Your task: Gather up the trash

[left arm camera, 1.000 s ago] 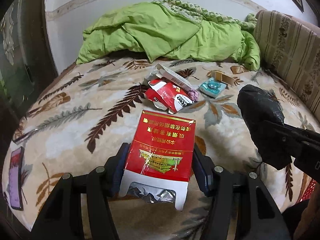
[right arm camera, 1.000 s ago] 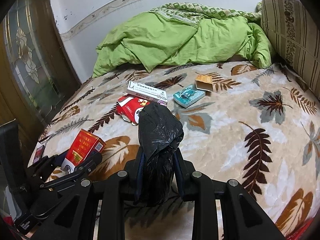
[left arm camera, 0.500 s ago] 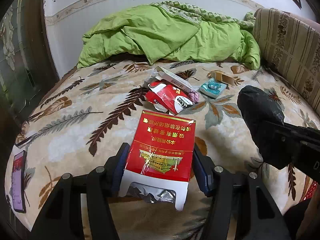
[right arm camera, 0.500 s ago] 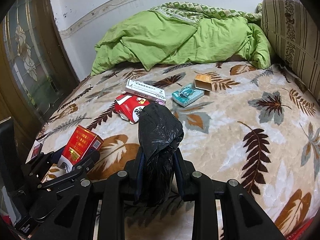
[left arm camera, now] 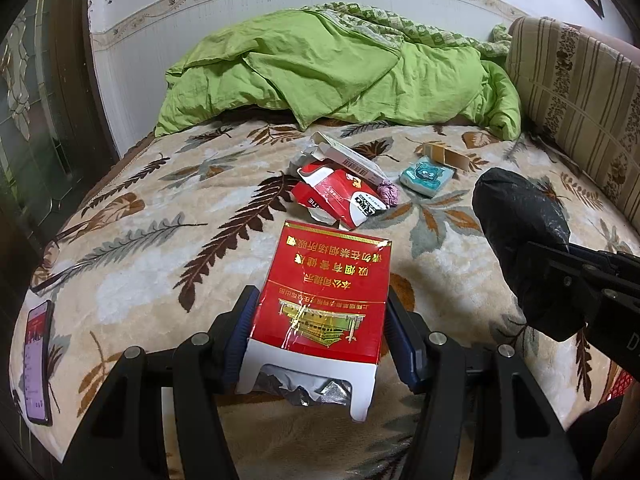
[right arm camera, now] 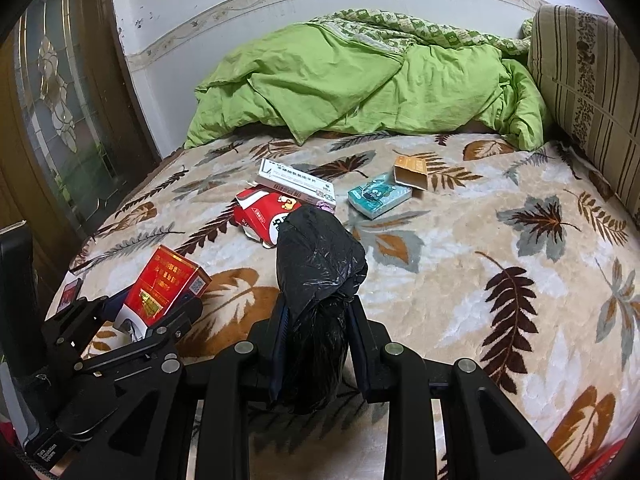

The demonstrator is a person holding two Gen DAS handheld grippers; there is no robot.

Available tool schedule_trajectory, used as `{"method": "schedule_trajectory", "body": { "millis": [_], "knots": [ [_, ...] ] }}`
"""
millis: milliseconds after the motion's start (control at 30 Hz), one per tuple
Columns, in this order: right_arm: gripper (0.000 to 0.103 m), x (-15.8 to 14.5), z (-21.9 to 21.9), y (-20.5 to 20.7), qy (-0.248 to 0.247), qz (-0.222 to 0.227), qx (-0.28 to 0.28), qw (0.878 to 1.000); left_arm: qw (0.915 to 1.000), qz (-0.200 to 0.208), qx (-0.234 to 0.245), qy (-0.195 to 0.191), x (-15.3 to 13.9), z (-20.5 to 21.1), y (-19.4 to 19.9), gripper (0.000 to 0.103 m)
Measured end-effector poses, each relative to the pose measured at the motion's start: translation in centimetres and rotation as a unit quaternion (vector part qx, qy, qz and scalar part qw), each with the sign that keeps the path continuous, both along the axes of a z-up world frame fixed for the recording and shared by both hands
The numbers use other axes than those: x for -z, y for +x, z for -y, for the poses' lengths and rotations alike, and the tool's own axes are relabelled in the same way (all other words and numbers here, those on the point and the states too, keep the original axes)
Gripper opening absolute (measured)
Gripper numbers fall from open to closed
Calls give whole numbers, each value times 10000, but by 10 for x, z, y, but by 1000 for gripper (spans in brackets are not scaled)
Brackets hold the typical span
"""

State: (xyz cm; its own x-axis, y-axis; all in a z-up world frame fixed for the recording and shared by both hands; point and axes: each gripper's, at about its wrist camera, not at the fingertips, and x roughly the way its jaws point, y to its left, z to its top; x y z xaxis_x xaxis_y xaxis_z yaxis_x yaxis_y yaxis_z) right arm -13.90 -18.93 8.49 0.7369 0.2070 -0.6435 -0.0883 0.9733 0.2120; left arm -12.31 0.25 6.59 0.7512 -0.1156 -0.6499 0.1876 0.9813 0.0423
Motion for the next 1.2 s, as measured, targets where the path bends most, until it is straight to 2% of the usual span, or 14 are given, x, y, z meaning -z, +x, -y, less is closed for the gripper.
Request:
{"method": "schedule_trajectory", "body": {
  "millis": [633, 1200],
  "knots": [
    [29, 0, -5, 0, -116, 31, -106, 9999, 10000, 6, 10, 3, 0, 0, -1, 59],
    [29, 0, -3, 1, -14, -10, -61, 10000, 10000, 3, 8, 0, 1, 0, -1, 59]
  ]
}}
